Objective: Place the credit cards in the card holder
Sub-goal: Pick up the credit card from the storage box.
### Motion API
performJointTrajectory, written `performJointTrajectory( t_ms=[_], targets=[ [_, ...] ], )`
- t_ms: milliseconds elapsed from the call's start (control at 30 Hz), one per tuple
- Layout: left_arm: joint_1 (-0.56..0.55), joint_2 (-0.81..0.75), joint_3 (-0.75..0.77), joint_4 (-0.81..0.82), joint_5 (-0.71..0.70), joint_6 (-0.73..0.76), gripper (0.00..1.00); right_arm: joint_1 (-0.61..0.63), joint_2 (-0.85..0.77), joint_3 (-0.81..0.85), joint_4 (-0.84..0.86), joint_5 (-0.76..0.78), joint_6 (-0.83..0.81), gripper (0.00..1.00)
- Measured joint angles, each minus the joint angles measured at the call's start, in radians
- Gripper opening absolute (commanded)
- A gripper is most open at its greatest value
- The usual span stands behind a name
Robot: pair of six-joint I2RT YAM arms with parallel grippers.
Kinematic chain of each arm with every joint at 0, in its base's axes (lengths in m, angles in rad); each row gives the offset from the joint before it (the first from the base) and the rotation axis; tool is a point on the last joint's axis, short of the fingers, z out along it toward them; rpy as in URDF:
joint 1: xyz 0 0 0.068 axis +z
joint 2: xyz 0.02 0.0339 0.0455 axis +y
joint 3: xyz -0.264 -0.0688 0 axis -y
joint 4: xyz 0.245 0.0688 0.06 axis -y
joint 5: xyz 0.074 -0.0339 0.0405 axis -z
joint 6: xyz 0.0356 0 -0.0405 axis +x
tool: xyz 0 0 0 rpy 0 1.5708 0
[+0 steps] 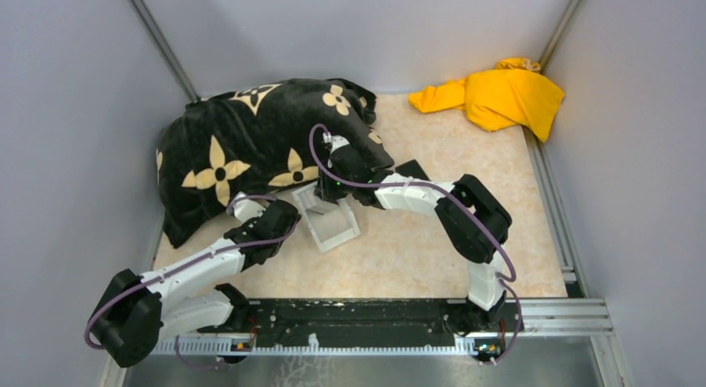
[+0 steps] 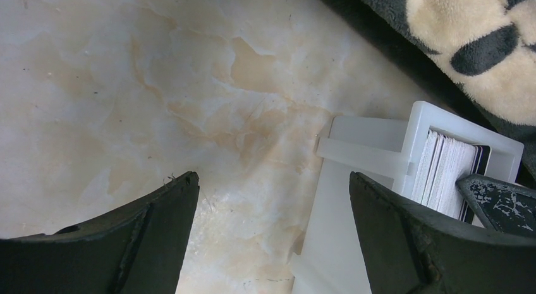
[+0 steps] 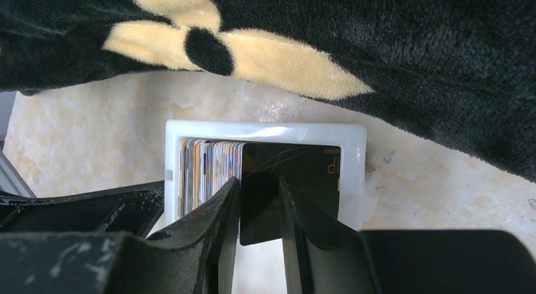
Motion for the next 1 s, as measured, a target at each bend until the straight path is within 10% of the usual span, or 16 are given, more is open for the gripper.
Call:
performJointTrajectory(
  t_ms=[1000],
  targets=[
    [0.005,0.008,-0.004,0.006,0.021,0.010,0.94,0.052,-0.058,0.032,-0.108,0.071,-0.029,0.04]
  ],
)
